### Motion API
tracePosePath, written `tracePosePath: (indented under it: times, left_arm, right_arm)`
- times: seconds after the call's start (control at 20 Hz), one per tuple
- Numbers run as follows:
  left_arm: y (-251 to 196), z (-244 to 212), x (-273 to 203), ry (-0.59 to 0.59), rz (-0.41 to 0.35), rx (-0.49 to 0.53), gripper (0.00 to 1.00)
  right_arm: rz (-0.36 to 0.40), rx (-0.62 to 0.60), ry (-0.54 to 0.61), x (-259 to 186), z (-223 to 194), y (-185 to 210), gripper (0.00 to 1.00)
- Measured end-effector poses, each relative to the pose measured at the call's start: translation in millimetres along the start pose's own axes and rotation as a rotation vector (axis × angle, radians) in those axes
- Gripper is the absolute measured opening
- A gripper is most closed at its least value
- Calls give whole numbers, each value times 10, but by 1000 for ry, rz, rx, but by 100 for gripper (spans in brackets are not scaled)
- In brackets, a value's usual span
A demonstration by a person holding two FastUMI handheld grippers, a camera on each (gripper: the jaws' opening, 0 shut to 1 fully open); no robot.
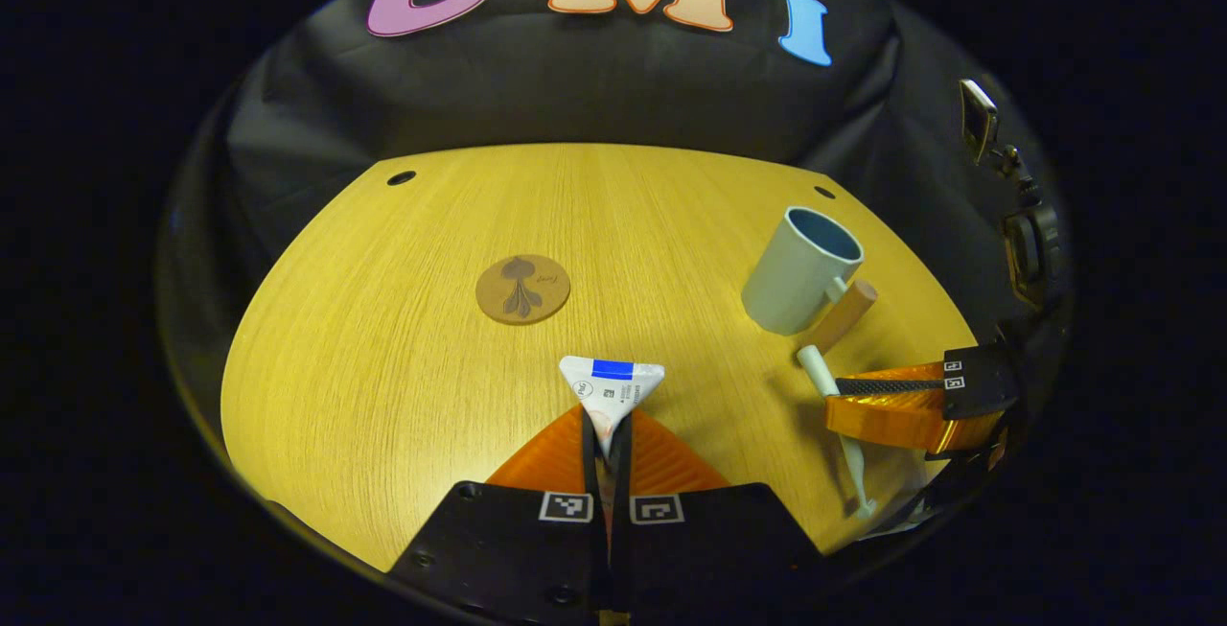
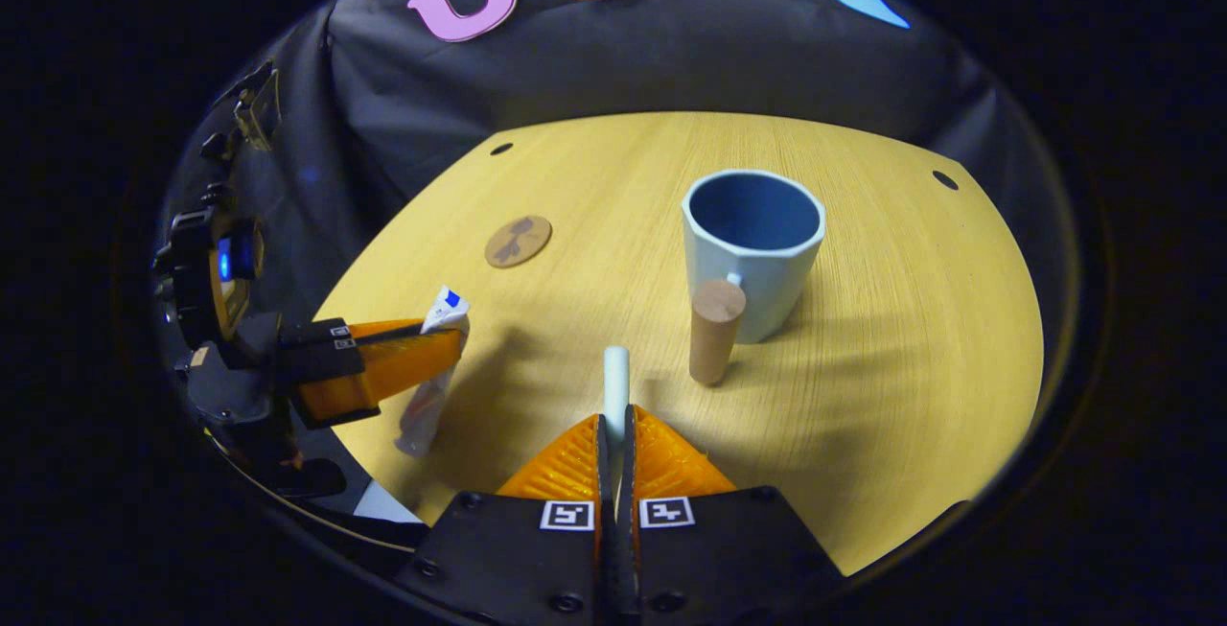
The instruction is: Put the toothbrush and toothpaste on the desktop into the cup, then pick up the cup and place it on the coaster on the desktop.
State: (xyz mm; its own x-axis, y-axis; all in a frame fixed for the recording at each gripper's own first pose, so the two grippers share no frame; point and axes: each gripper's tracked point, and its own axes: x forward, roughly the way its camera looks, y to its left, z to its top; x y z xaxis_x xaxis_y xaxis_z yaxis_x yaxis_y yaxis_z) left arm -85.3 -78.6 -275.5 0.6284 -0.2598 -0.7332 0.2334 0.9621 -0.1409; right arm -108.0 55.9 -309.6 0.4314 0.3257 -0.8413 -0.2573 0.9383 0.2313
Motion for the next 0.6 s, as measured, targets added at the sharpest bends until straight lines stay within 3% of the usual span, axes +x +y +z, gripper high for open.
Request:
tracePosePath:
  times: [0.6]
  left_arm:
    - [-53,792,-182,-200,-13,-16,0]
  right_arm:
    - [11,14,-279,-367,1119,35,3]
